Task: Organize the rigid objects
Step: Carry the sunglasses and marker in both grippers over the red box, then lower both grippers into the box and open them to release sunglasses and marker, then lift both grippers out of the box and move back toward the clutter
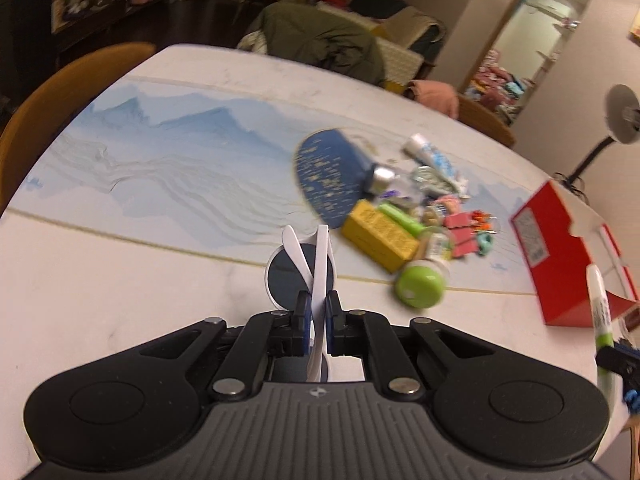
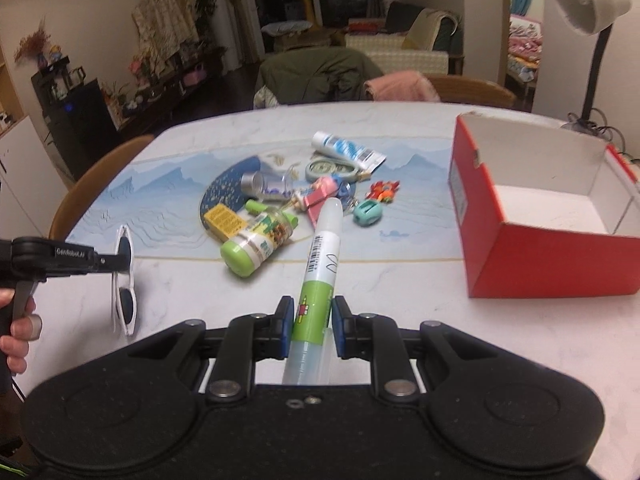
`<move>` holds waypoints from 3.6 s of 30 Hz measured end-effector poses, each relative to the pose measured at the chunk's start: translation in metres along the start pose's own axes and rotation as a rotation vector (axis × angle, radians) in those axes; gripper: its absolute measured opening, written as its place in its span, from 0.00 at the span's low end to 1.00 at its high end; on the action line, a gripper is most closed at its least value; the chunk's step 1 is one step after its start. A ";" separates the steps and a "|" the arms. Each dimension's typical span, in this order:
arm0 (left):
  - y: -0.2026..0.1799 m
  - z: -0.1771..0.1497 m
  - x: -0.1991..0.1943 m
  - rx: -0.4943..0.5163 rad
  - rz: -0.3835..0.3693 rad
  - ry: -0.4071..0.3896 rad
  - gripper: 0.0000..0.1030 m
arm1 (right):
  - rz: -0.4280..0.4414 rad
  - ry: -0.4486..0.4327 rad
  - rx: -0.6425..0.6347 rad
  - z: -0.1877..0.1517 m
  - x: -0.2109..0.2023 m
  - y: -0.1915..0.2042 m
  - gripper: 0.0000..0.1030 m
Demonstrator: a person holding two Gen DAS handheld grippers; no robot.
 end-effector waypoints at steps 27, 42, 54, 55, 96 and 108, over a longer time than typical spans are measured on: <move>-0.269 0.050 0.122 0.248 -0.293 0.107 0.06 | -0.138 -0.012 0.100 0.062 0.040 -0.201 0.18; -0.372 0.073 0.228 0.274 -0.303 0.214 0.06 | -0.131 0.038 0.047 0.088 0.108 -0.273 0.18; -0.383 0.051 0.328 0.209 -0.240 0.383 0.07 | -0.081 0.155 -0.046 0.076 0.163 -0.288 0.18; -0.382 0.049 0.334 0.210 -0.238 0.397 0.07 | -0.079 0.164 -0.053 0.076 0.167 -0.288 0.18; -0.377 0.041 0.315 0.288 -0.196 0.364 0.11 | -0.047 0.186 -0.053 0.077 0.150 -0.283 0.44; -0.370 0.036 0.245 0.321 -0.195 0.245 0.12 | -0.037 0.084 -0.028 0.078 0.106 -0.271 0.63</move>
Point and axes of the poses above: each gripper's, at about its wrist camera, not at the fingertips, and x roughly the way its jaws point, y to its left, z to its top, the point moved 1 cm from there along x, roughly the way its jaws point, and after that the axes turned 15 degrees about -z, right-handed, at the moved point
